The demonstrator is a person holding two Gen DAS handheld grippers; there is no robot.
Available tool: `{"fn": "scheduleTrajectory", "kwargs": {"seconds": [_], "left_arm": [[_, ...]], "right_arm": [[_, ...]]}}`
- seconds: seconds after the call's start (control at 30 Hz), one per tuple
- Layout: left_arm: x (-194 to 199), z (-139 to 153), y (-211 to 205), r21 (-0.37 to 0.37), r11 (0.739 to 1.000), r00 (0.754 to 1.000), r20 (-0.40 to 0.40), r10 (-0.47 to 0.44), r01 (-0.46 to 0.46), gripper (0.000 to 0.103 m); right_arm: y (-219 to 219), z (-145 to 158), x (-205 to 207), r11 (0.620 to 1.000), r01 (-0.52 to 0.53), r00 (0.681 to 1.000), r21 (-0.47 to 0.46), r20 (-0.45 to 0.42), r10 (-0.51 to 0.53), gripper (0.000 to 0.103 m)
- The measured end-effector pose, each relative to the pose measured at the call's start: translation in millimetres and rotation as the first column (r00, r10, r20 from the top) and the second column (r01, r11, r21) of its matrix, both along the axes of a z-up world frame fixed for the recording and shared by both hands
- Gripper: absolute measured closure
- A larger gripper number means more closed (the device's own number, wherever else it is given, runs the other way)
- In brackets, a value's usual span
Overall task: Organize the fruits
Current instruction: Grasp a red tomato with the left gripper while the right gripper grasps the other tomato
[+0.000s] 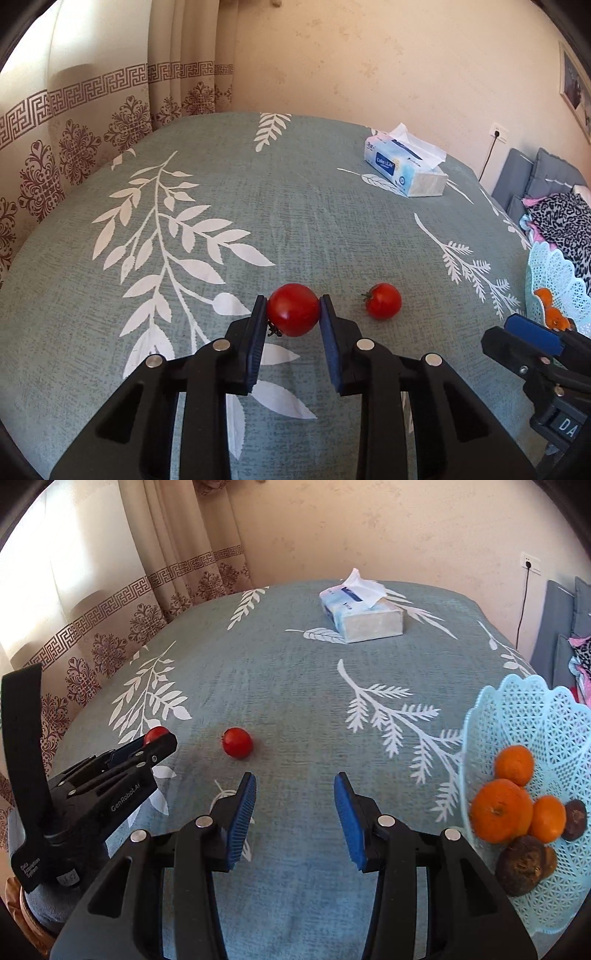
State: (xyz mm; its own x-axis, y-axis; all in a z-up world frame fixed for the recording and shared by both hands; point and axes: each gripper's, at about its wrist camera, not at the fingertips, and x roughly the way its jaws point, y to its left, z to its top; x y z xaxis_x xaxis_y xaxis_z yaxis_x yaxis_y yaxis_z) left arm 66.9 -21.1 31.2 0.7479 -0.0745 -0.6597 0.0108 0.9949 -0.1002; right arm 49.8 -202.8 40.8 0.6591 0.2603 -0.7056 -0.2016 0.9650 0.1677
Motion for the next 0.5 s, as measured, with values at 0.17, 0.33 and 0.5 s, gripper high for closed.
{"fn": "scheduleTrajectory", "kwargs": {"seconds": [0.17,0.33,0.5], "left_arm": [[1,-1,9,-0.002,0.998,0.998,-0.002,0.056,-0.056,0.074],[1,-1,22,-0.020,0.993,0.993,-0.009,0.114,-0.114,0.074],[-1,0,29,-0.034,0.988,0.989,-0.003,0.151,-0.151,0.074]], "right_arm": [[26,-10,24,0.998,-0.064,0.998,-0.005,-0.021,0.064,0.057],[47,-18,45,0.995,-0.101,0.994,-0.005,-0.044,0.101,0.057],[63,-24,57,0.992,-0.123,0.991,-0.033,-0.050,0.122,0.058]]}}
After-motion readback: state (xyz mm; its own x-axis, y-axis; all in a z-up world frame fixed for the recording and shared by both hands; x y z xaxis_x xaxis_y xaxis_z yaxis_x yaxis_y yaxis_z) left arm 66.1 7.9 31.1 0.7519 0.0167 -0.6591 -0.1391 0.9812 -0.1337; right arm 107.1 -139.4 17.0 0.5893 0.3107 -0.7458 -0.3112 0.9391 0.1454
